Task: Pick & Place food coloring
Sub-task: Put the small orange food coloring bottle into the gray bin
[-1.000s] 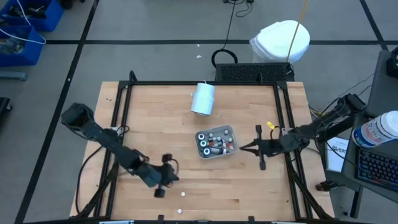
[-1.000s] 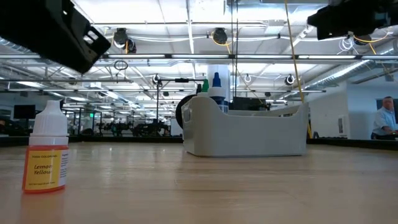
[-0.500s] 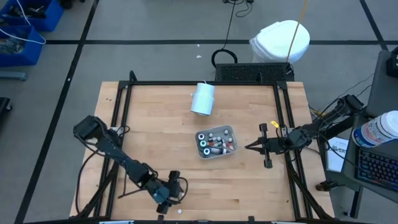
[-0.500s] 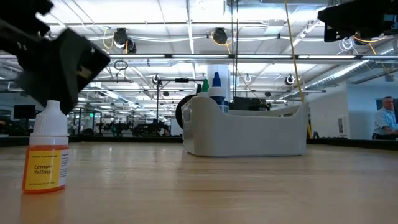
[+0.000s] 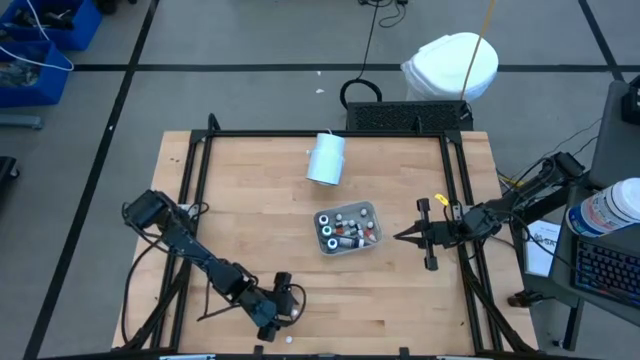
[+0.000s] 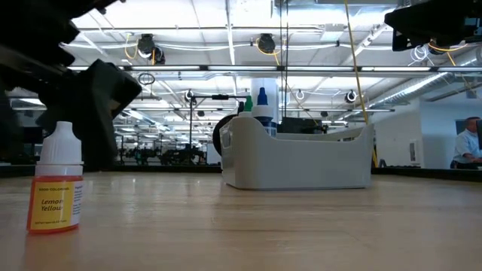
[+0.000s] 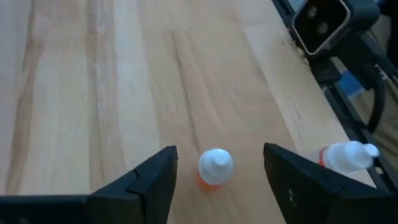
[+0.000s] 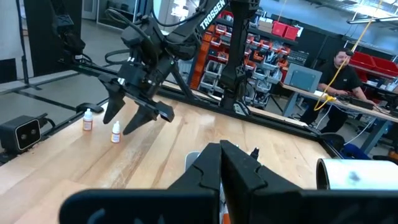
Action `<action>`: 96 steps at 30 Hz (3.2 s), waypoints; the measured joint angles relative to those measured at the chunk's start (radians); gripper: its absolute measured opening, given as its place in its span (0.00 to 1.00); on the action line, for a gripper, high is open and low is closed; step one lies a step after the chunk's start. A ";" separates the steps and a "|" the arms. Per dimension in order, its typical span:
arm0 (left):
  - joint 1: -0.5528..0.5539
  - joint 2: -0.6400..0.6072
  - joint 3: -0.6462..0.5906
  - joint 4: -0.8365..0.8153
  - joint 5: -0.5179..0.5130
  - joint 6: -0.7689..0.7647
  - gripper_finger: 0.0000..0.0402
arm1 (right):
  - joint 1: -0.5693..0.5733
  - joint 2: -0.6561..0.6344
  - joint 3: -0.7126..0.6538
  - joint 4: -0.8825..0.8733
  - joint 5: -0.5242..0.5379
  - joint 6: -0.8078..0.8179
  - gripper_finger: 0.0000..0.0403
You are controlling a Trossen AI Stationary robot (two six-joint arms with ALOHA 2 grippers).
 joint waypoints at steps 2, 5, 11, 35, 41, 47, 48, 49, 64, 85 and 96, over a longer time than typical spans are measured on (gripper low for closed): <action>0.003 0.000 0.000 0.003 0.000 0.000 0.57 | 0.000 0.000 0.000 0.000 0.000 0.000 0.00; 0.006 0.000 0.000 -0.015 -0.001 0.000 0.53 | 0.000 0.000 0.000 0.000 0.000 0.000 0.00; 0.010 0.000 0.000 -0.022 -0.002 0.000 0.46 | 0.000 0.000 0.000 0.000 0.000 0.000 0.00; 0.194 -0.015 0.634 -0.574 -0.052 0.370 0.14 | 0.000 0.000 0.002 0.000 0.000 -0.007 0.00; 0.379 0.046 0.708 -0.435 -0.017 0.483 0.14 | 0.000 0.000 0.002 0.002 0.000 -0.022 0.00; 0.556 0.172 0.705 -0.355 0.130 0.479 0.14 | 0.000 0.000 0.002 -0.001 0.000 -0.030 0.00; 0.577 0.191 0.705 -0.332 0.151 0.486 0.14 | 0.000 0.000 0.002 -0.006 0.000 -0.030 0.00; 0.597 0.203 0.705 -0.322 0.176 0.495 0.14 | 0.000 0.000 0.002 -0.010 0.000 -0.030 0.00; 0.815 0.217 0.706 -0.485 0.612 0.960 0.14 | 0.000 0.000 0.002 -0.016 0.000 -0.068 0.00; 0.810 0.293 0.705 -0.456 0.572 1.008 0.14 | -0.001 0.000 0.002 -0.009 0.000 -0.108 0.00; 0.812 0.293 0.706 -0.468 0.557 0.946 0.26 | -0.001 0.000 0.001 -0.009 -0.001 -0.105 0.00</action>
